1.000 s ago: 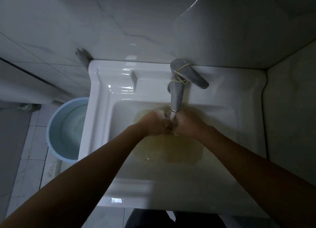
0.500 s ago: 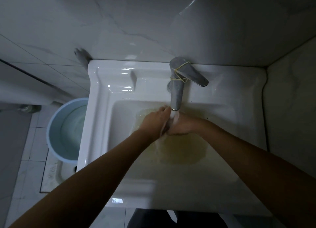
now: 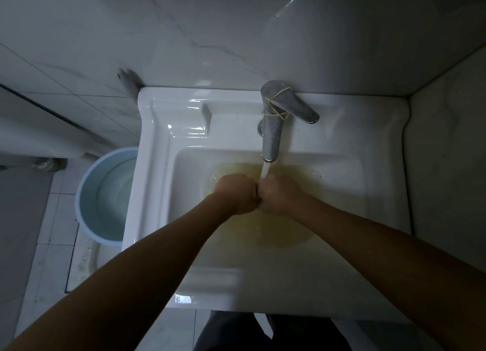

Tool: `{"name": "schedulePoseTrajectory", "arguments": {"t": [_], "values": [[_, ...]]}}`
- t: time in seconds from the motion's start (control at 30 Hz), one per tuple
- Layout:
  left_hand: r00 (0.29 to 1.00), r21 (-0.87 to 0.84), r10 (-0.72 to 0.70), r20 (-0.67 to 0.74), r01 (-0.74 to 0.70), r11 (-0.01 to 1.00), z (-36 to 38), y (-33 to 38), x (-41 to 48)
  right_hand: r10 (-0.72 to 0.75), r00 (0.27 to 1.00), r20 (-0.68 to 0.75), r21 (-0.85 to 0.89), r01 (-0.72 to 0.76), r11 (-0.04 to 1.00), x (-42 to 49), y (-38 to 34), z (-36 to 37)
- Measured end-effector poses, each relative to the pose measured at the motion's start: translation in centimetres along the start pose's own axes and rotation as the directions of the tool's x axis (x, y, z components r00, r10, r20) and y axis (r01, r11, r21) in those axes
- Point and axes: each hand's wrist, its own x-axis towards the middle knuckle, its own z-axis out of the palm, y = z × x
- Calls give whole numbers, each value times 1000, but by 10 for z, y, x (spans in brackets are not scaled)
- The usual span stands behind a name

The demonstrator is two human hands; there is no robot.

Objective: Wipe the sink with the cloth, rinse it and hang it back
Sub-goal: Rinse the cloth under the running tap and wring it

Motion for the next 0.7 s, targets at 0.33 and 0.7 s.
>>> {"name": "schedulePoseTrajectory", "arguments": {"t": [0.33,0.7], "values": [[968,-653,-243,-65,143,744,28,-13,-58,234,966,-113,527,-141,838,-65,8,6],[934,-951,-357,17,125,282,28,-29,-121,522,776,-354,883,93,461,-74,8,-101]]}}
